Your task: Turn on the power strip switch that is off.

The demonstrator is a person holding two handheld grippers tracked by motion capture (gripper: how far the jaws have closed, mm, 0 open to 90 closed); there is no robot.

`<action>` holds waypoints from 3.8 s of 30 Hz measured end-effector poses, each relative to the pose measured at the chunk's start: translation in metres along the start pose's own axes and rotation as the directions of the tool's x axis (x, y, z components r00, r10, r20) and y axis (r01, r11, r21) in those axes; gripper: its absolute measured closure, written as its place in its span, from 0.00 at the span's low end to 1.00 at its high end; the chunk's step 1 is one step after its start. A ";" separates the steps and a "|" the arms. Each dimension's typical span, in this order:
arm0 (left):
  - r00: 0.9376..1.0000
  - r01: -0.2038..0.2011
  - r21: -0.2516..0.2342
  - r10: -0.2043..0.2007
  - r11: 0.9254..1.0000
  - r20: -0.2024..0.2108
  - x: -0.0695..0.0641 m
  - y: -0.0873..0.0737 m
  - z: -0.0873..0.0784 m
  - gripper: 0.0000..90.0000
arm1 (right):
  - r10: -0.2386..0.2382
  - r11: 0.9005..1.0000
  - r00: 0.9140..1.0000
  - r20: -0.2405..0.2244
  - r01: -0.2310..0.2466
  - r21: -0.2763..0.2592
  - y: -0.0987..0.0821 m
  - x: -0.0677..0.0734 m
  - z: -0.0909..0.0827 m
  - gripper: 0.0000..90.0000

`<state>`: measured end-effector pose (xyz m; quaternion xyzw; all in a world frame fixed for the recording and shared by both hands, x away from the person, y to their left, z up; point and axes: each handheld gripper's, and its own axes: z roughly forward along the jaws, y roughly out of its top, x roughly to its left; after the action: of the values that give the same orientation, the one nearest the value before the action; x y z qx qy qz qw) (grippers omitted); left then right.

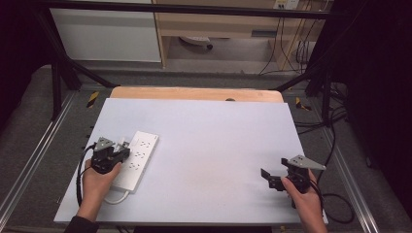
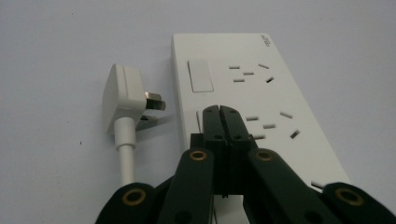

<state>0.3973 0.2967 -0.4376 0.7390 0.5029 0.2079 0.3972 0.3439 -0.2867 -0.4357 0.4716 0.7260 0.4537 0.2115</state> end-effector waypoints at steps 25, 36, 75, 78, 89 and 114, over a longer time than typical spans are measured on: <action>1.000 -0.010 -0.008 0.011 1.000 0.011 -0.004 0.000 0.000 1.00 | 0.002 1.000 1.000 0.000 -0.002 -0.007 0.001 0.000 -0.001 0.04; 1.000 0.003 -0.040 -0.002 0.999 0.023 -0.004 0.001 -0.003 1.00 | 0.002 1.000 1.000 -0.001 -0.002 -0.007 0.001 0.000 -0.001 0.04; 0.994 0.073 -0.201 -0.054 0.977 0.099 -0.013 0.011 -0.009 0.24 | 0.000 1.000 1.000 0.000 0.000 -0.010 0.001 0.000 -0.001 0.04; 0.994 0.064 -0.215 -0.043 0.974 0.104 -0.016 0.013 -0.009 0.16 | 0.000 1.000 1.000 0.000 0.000 -0.010 0.001 0.000 -0.001 0.04; 0.991 0.023 -0.268 0.013 0.963 0.130 -0.026 0.016 -0.013 0.07 | -0.001 1.000 1.000 -0.002 0.001 -0.009 0.001 0.000 -0.001 0.04; 0.993 0.018 -0.323 0.022 0.946 0.120 -0.037 0.014 -0.047 0.06 | 0.001 1.000 1.000 -0.006 -0.001 -0.017 0.001 0.000 -0.002 0.04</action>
<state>0.3574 0.2784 -0.3948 0.6756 0.4359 0.2427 0.5428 0.3435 -0.2874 -0.4338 0.4687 0.7224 0.4614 0.2134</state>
